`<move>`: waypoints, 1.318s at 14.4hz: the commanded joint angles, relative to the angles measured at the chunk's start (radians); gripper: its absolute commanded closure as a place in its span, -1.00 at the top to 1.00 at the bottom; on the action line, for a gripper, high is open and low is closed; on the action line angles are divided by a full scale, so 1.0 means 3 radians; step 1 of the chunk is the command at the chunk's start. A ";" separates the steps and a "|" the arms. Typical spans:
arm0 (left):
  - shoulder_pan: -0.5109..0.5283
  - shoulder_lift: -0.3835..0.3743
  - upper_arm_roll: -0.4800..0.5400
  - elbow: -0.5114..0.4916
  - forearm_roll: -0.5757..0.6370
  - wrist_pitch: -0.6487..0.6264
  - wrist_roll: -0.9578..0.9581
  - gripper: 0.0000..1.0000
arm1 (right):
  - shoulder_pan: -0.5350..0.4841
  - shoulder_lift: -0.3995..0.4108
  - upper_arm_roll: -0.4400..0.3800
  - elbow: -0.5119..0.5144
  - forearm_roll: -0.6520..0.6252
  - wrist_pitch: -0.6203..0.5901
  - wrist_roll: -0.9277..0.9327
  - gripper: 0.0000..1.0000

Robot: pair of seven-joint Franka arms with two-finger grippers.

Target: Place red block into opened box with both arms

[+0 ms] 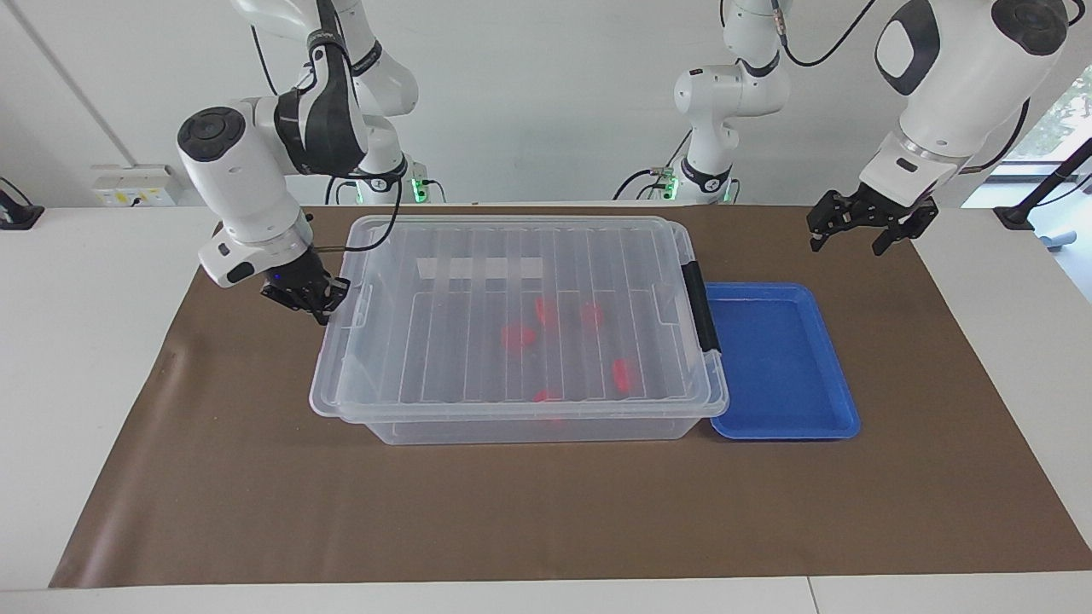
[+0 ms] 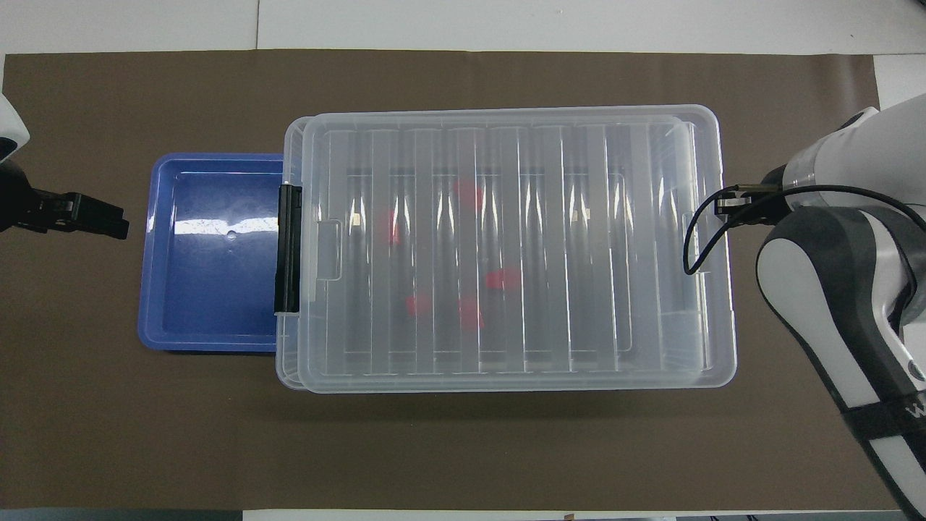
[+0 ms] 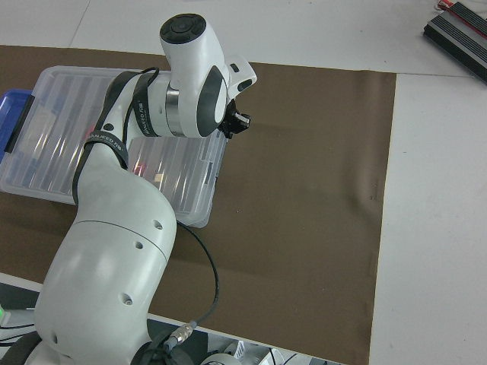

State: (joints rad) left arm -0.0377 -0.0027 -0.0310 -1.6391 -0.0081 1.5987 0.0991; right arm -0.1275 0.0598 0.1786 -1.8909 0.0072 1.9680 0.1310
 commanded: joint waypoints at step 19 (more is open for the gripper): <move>0.0008 -0.0124 -0.0004 -0.0059 -0.0070 0.0056 0.0053 1.00 | -0.0122 -0.0184 -0.0007 0.0238 0.0068 -0.0506 -0.0251 1.00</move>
State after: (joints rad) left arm -0.0347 -0.0167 -0.0326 -1.6354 -0.0085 1.6125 0.0993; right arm -0.1443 0.0335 0.1732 -1.8225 0.0141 1.8434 0.1249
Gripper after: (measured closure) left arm 0.000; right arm 0.520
